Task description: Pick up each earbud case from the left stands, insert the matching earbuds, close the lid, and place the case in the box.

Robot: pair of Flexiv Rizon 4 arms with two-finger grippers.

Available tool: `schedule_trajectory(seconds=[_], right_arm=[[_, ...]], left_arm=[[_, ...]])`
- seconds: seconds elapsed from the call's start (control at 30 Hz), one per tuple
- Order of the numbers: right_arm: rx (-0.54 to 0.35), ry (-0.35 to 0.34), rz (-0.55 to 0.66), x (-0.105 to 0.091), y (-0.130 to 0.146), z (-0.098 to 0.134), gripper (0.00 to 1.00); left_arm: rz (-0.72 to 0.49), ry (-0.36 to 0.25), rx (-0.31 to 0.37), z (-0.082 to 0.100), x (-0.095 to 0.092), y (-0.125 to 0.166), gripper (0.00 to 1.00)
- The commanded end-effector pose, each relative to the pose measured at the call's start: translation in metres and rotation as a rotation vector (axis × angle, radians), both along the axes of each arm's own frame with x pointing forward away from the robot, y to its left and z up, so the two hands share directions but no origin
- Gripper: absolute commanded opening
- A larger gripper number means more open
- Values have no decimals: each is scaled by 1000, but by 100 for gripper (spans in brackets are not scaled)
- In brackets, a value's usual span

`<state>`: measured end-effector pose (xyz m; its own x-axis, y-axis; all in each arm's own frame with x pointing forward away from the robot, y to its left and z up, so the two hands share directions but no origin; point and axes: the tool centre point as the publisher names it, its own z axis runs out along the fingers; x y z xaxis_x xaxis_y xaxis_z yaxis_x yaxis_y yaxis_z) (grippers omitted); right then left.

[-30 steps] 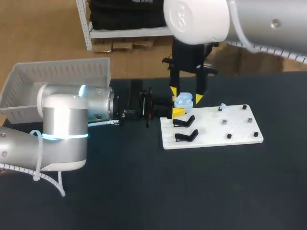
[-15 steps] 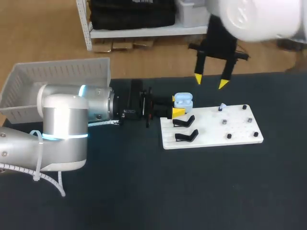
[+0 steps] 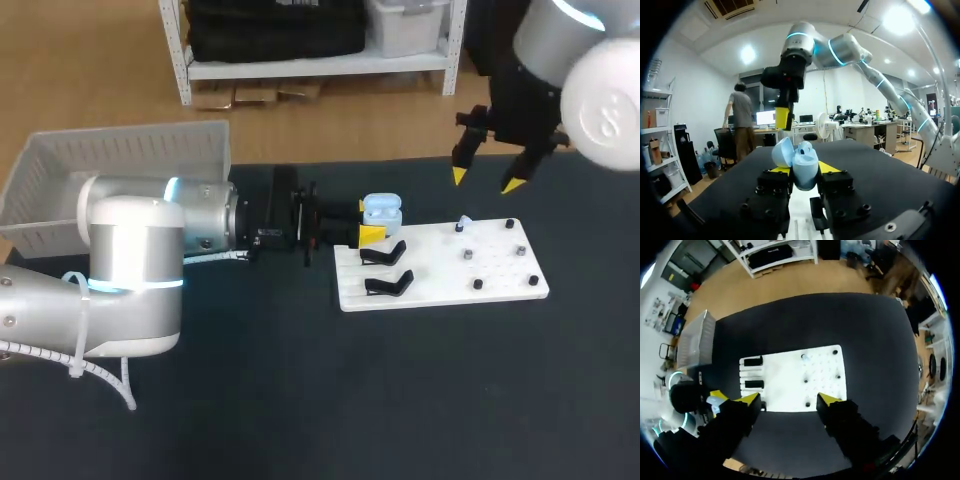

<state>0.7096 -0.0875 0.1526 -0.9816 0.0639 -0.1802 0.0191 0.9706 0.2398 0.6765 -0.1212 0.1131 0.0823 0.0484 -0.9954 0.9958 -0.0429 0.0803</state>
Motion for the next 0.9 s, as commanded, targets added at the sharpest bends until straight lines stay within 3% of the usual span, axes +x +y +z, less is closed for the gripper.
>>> schedule_trajectory(seconds=[0.03, 0.17, 0.5, 0.73, 0.9], right_arm=[[4, -6, 37, 19, -4, -24, 83], [-25, 10, 72, 34, -9, -43, 77], [-41, 59, 138, 49, -8, -79, 65], [-26, 87, 156, 48, -6, -95, 52], [-20, 94, 156, 47, -7, -102, 49]], left_arm=[[8, -4, -3, -1, -2, -1, 0], [8, -4, -3, -1, -2, -1, 0], [8, -4, -3, -1, -2, -1, 0], [8, -4, -3, -1, -2, -1, 0], [8, -4, -3, -1, -2, -1, 0]])
